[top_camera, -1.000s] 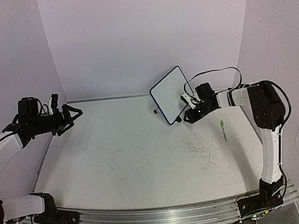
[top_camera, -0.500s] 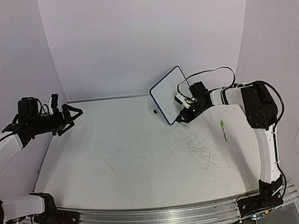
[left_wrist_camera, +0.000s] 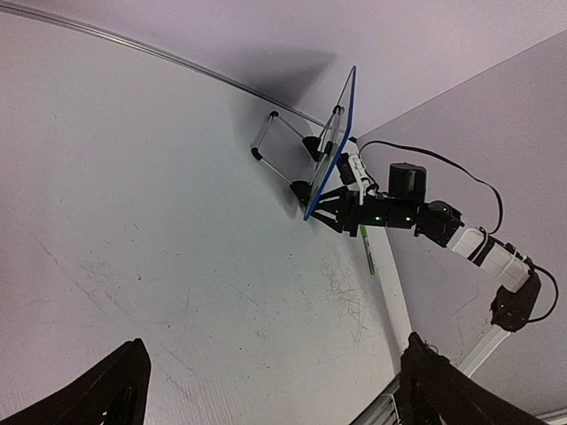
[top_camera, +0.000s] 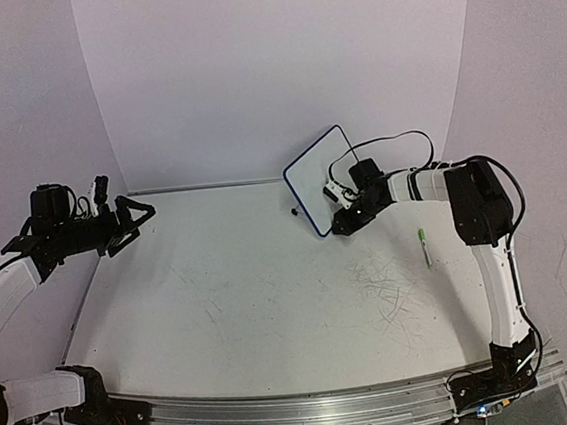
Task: Write a sentence on the whiteboard
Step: Move the whiteboard to the center of the board.
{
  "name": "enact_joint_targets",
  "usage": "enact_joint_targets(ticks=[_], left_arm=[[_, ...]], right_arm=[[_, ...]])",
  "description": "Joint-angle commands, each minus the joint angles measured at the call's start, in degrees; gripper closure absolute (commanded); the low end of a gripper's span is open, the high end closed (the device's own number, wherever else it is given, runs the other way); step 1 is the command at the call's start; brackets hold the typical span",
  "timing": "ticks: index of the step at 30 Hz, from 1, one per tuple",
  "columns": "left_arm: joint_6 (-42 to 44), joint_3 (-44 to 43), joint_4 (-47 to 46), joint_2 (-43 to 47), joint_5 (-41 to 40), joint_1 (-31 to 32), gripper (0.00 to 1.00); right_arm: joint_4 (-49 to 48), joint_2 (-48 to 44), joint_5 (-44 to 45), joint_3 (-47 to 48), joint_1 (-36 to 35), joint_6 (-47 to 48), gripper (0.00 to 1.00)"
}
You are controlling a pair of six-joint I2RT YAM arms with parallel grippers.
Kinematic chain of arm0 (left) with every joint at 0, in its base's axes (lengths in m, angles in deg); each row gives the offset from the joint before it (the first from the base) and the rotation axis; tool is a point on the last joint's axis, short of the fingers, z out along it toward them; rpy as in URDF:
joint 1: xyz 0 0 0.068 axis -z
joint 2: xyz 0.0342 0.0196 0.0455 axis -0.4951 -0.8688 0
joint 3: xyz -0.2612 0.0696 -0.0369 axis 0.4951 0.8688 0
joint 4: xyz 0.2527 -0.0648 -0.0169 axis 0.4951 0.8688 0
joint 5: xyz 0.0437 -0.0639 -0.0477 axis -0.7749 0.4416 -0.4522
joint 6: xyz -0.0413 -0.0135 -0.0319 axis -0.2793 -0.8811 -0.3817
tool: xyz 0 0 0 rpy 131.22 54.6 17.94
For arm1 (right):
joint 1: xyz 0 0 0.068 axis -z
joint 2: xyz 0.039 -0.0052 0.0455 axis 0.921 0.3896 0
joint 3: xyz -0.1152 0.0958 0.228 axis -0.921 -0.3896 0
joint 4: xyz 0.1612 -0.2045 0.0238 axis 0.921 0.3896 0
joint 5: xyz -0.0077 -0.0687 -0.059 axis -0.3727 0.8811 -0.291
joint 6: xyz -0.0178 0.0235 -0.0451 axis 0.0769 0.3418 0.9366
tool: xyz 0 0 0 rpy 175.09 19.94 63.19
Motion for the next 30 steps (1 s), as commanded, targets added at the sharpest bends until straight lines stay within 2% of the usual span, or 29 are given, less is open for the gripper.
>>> enact_joint_targets(ticks=[1,11,21,26,30], left_arm=[[0.40,-1.07,-1.91,1.14,1.25,0.16,0.01],[0.59,-0.51,-2.03,0.11,0.42,0.25,0.01],[0.89,0.54,-2.58,-2.21,-1.54,0.38,0.01],[-0.85,3.29,-5.23,-2.99,-2.77,0.79,0.00],[-2.92,5.24,-8.16,-3.61,-3.64,2.20,0.01]], right_arm=[[0.62,2.05,-0.03,2.42,-0.83,-2.36,0.71],[-3.22,-1.97,5.66,-4.04,-4.30,-8.42,0.94],[-13.48,-11.69,15.72,-22.76,-13.74,-24.57,0.99],[-14.41,-13.97,23.00,-28.17,-21.86,-36.91,1.00],[-14.58,-15.51,29.44,-29.25,-29.57,-43.33,1.00]])
